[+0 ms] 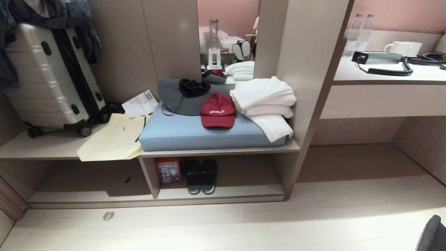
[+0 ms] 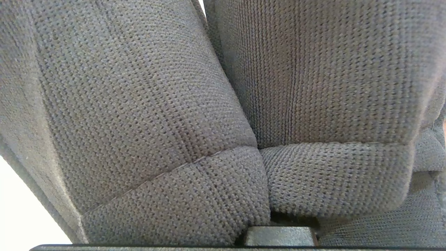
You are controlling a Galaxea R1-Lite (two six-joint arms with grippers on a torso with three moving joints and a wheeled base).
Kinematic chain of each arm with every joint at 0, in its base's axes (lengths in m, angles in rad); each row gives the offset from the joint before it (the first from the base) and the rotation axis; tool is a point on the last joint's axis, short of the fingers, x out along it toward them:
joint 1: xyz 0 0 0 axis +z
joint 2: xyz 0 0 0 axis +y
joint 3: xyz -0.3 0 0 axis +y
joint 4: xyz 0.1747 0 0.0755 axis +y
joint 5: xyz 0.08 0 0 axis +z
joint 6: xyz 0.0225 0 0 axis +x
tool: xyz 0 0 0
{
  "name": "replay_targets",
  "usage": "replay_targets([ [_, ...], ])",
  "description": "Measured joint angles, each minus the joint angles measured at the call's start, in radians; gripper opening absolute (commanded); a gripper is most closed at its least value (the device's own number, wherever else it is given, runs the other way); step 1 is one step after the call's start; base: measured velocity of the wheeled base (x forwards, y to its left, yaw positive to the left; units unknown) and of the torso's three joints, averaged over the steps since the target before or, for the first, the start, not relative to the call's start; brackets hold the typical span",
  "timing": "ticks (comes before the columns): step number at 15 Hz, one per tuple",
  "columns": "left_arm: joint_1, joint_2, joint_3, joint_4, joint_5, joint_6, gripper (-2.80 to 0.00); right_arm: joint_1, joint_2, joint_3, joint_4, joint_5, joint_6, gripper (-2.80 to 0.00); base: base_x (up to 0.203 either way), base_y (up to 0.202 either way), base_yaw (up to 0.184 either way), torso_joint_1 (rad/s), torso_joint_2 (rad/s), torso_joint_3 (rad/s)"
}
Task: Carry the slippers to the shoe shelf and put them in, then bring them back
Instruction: Place the slippers into the shoe cabinet
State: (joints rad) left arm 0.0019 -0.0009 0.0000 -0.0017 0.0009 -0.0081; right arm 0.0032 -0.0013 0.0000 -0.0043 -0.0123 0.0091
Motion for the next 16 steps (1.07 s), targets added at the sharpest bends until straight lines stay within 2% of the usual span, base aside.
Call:
replay_targets([
  [3,-0.001,0.000,0.000,0.000,-0.001,-0.001,-2.80,0.000,0.000,0.000,0.000,0.000,0.001,-2.80,0.000,0.000,0.000,0.004,0.00,-0.093],
  [16,-0.002,0.000,0.000,0.000,0.000,-0.001,-2.80,0.000,0.000,0.000,0.001,0.000,0.000,-2.80,0.000,0.000,0.000,0.002,0.00,-0.195],
])
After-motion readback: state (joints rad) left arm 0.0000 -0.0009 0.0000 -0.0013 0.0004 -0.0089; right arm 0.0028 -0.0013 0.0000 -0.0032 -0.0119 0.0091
